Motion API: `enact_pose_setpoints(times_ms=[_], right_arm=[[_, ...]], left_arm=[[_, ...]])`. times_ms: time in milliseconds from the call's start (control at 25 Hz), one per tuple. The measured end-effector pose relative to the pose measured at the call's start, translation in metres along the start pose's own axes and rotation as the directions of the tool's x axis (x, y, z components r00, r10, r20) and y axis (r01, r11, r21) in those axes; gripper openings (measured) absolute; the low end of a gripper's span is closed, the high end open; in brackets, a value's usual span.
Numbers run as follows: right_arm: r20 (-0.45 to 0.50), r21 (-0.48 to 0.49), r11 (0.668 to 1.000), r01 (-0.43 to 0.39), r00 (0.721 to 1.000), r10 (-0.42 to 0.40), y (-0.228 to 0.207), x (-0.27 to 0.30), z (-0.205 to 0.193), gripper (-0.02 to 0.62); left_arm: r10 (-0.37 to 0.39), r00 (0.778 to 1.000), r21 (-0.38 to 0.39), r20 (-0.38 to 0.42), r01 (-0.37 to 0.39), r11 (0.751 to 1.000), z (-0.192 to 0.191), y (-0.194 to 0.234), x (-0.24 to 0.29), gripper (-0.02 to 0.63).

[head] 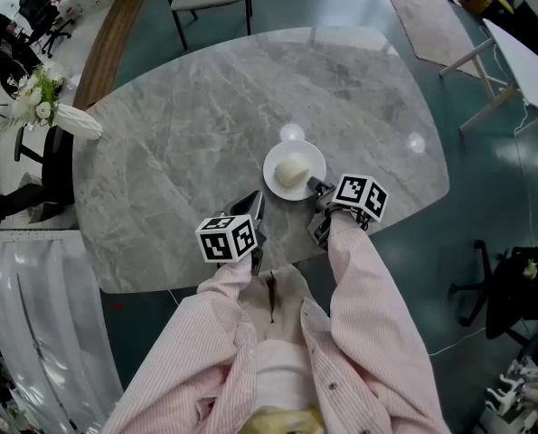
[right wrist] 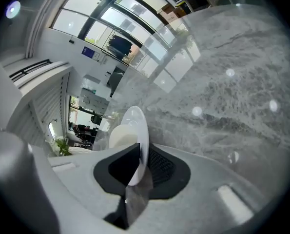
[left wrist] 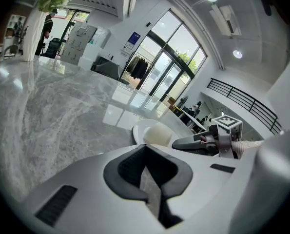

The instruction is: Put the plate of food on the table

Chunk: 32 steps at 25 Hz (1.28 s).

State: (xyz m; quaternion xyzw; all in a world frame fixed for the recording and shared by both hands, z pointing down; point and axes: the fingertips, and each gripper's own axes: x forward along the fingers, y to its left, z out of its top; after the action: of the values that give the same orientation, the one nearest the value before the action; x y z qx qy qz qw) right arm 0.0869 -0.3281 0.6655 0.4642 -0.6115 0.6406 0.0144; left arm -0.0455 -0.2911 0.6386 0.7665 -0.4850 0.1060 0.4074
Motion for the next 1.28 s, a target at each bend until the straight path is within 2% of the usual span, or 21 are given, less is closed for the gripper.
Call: enact_pose_setpoints(times_ms=[240,440,520,800,1000,1160,1280], right_arm=[[-0.012,-0.097,0.991,0.095,0.995,-0.096,-0.003,0.000,0.000,0.052],[-0.008,-0.192,0.966,0.173,0.984,-0.178,-0.008,-0.002,0.000,0.078],[0.002,-0.224,0.953,0.205,0.978,-0.210,-0.012,-0.004,0.000,0.107],[0.009,-0.287,0.928,0.238,0.969,-0.245,-0.011,-0.003,0.000,0.113],[0.041,-0.356,0.890,0.286,0.956,-0.291,-0.011,-0.007,-0.001,0.140],[0.059,-0.372,0.894,0.251,0.967,-0.247,-0.001,-0.012,0.005,0.139],[0.069,-0.411,0.878,0.245,0.969,-0.238,0.005,-0.018,0.009,0.136]], left_arm=[[0.001,1.000,-0.003,0.002,-0.001,1.000,0.001,-0.001,0.001,-0.008],[-0.003,1.000,-0.005,0.004,0.003,1.000,0.001,-0.002,0.001,-0.008],[-0.001,1.000,-0.006,0.003,0.001,1.000,0.000,-0.001,0.002,-0.008],[-0.002,1.000,-0.004,-0.005,0.002,1.000,0.000,-0.002,0.004,-0.008],[-0.009,1.000,0.005,-0.008,0.010,1.000,0.001,-0.004,0.003,-0.008],[-0.023,1.000,0.026,-0.007,0.023,0.999,0.004,-0.009,0.002,-0.008],[-0.041,0.999,0.055,-0.003,0.042,0.998,0.010,-0.016,0.000,-0.008]])
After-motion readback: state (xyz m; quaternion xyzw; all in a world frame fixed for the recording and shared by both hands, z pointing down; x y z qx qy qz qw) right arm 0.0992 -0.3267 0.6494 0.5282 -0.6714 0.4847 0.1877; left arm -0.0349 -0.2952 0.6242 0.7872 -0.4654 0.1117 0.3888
